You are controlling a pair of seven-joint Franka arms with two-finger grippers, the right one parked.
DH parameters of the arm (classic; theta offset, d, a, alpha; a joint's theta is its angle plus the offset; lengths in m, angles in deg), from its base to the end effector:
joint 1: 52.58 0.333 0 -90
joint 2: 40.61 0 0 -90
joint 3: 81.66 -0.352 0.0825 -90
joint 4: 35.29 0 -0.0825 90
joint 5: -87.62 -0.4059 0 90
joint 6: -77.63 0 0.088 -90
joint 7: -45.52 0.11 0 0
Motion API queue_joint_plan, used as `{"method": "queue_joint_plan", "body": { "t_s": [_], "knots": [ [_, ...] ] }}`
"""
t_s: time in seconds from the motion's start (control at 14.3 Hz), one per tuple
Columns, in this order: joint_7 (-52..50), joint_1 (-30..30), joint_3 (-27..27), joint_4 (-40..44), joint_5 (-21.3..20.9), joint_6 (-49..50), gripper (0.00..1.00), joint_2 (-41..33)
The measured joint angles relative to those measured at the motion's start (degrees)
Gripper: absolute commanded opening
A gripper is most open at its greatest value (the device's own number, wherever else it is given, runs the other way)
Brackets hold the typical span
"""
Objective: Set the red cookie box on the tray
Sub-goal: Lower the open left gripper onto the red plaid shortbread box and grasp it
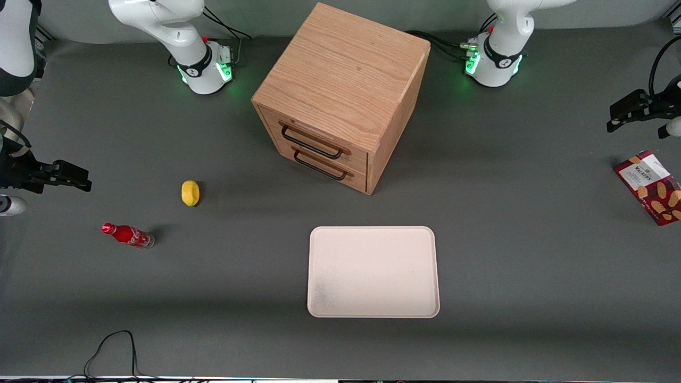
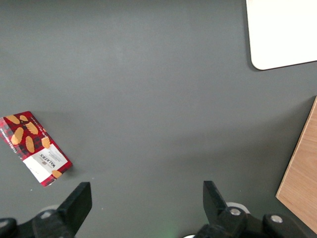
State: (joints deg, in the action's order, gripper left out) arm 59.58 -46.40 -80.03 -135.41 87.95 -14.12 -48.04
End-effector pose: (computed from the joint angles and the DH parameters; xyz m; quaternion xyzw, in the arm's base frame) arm 0.5303 0.0406 0.6446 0.9965 -0.0826 -0.0080 0.0024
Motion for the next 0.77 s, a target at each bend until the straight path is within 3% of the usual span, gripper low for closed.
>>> {"method": "queue_joint_plan", "body": {
  "t_s": [0.42, 0.56, 0.77],
  "knots": [
    [-0.2, 0.3, -1.3, 0.1, -1.0, -1.6, 1.0, 2.3],
    [-0.3, 0.9, -4.8, -0.3, -4.1, -3.9, 1.0, 3.6],
    [-0.2, 2.7, -13.2, -1.5, -4.9, -10.8, 1.0, 7.5]
  ]
}}
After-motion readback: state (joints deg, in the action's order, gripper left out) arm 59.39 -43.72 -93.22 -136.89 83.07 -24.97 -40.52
